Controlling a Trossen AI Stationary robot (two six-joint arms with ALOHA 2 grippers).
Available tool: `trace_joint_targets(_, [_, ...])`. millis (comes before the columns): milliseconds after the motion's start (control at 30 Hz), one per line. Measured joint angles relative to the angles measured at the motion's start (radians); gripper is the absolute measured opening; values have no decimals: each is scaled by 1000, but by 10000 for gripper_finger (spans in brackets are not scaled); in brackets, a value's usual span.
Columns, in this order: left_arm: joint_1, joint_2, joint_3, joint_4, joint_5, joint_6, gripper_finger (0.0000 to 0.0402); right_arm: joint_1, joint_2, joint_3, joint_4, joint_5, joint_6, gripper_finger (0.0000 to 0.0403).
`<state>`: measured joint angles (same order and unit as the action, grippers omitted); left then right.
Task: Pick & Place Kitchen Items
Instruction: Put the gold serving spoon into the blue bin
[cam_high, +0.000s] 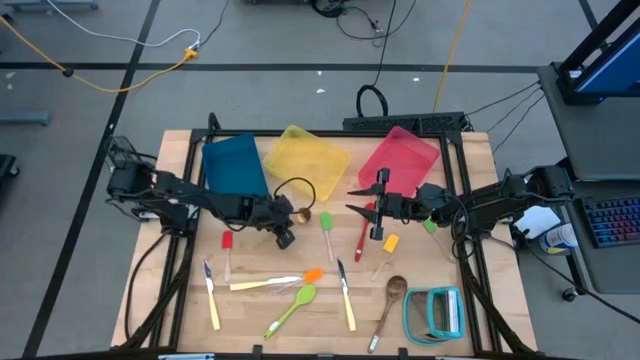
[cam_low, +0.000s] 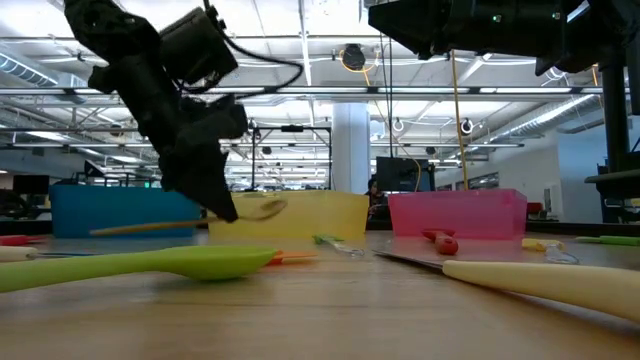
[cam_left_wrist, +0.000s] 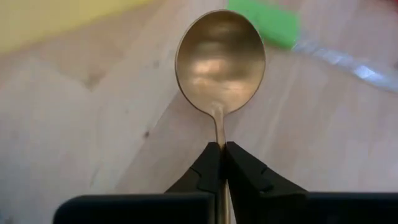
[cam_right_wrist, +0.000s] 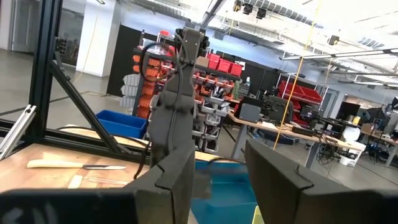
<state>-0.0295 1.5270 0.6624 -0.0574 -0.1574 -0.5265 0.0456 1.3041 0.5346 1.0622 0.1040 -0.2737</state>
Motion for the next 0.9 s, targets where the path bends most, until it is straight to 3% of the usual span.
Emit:
trace_joint_targets(167, [-17, -103, 1, -2, -13, 29, 10, 0, 0, 0, 0, 0, 0, 137])
trace_joint_targets(633, [-37, -336, 2, -189, -266, 48, 7, 0, 0, 0, -9, 0, 0, 134])
trace_joint_targets(900, [12, -482, 3, -317, -363, 54, 15, 0, 0, 0, -16, 0, 0, 131])
